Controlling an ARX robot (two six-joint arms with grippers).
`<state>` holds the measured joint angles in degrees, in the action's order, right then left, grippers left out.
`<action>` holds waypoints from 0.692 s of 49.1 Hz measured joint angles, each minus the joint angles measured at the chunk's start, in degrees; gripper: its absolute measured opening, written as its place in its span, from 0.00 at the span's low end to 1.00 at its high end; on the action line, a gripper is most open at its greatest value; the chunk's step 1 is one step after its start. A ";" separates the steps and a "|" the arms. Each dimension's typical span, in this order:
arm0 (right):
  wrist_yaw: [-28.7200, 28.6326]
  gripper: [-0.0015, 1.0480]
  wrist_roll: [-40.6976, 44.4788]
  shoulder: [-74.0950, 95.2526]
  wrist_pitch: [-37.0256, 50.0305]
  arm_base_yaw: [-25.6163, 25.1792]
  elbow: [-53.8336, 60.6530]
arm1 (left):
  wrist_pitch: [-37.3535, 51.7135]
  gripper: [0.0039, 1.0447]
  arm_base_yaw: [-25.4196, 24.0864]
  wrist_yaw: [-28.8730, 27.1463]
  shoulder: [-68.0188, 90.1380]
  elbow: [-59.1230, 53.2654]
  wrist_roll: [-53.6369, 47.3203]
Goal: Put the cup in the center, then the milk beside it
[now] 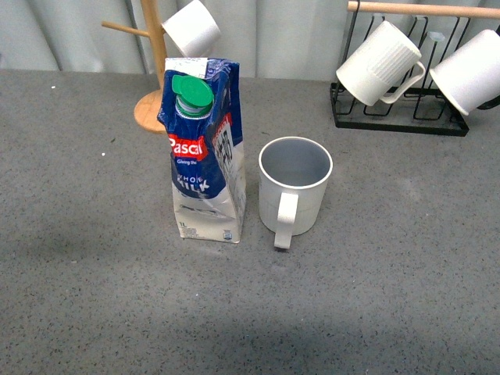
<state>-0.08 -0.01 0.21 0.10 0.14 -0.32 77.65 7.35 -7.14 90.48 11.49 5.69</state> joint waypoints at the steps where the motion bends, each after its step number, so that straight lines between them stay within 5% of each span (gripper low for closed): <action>1: 0.00 0.91 0.00 0.00 0.00 0.00 0.00 | -0.31 0.41 -0.37 0.35 -2.03 -1.03 -1.20; 9: 0.00 0.91 0.00 0.00 0.00 0.00 0.00 | -7.23 0.04 -2.45 2.27 -13.53 -6.29 -4.42; 17: 0.00 0.91 0.00 0.00 0.00 0.00 0.00 | -13.03 0.04 -5.51 6.60 -21.84 -8.50 -5.01; 34: 0.00 0.91 0.00 0.00 0.00 0.00 0.00 | -32.89 0.04 -7.21 6.99 -43.58 -9.86 -5.25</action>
<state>-0.08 -0.01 0.21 0.10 0.14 -0.32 44.75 0.14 -0.14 46.89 1.63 0.45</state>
